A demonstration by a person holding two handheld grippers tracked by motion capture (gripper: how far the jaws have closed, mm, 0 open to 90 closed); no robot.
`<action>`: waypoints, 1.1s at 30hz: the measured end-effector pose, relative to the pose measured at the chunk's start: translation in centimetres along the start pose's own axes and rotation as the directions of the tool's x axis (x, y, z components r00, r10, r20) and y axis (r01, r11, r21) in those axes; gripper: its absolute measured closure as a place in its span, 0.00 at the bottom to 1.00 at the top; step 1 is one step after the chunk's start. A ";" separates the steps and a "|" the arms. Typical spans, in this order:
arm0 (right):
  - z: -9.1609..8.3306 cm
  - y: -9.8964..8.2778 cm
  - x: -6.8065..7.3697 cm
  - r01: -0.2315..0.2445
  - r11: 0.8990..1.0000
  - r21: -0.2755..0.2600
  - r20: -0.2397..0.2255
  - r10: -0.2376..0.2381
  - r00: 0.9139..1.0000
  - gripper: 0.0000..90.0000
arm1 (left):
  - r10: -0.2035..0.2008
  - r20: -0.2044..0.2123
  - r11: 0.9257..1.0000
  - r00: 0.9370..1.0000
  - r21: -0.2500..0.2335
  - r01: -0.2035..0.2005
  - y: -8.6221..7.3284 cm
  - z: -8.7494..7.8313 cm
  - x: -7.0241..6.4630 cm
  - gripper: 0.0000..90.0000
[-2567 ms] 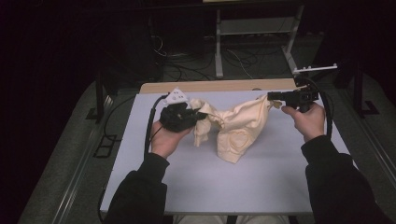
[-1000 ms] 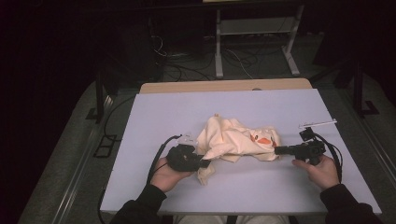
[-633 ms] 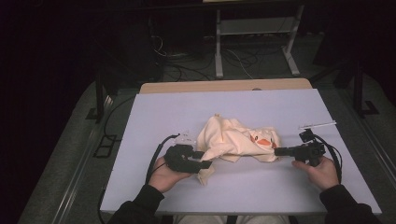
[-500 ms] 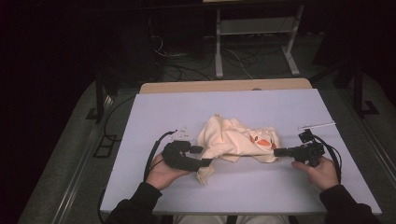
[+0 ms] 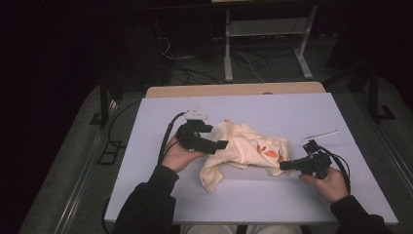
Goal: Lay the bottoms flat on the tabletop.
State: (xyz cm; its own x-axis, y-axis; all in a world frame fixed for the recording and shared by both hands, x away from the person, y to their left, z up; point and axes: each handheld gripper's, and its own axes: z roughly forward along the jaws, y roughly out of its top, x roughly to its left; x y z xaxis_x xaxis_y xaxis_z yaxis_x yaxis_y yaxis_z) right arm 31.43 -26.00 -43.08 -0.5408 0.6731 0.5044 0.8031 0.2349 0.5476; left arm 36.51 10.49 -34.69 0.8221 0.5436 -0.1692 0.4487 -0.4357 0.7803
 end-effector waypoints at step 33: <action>1.7 -0.2 1.3 0.042 0.997 0.066 -0.049 -0.038 0.998 0.88 | -0.034 -0.139 0.973 0.990 0.220 0.064 -0.3 6.6 5.2 0.91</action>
State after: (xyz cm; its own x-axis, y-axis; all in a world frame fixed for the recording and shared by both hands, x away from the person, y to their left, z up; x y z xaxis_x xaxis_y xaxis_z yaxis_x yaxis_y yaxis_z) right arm 31.02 -24.01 -43.70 -0.5830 0.6283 0.5152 0.7946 0.3088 0.5227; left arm 42.99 8.74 -39.82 0.7495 0.6528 -0.1101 0.5668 -0.5469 0.6161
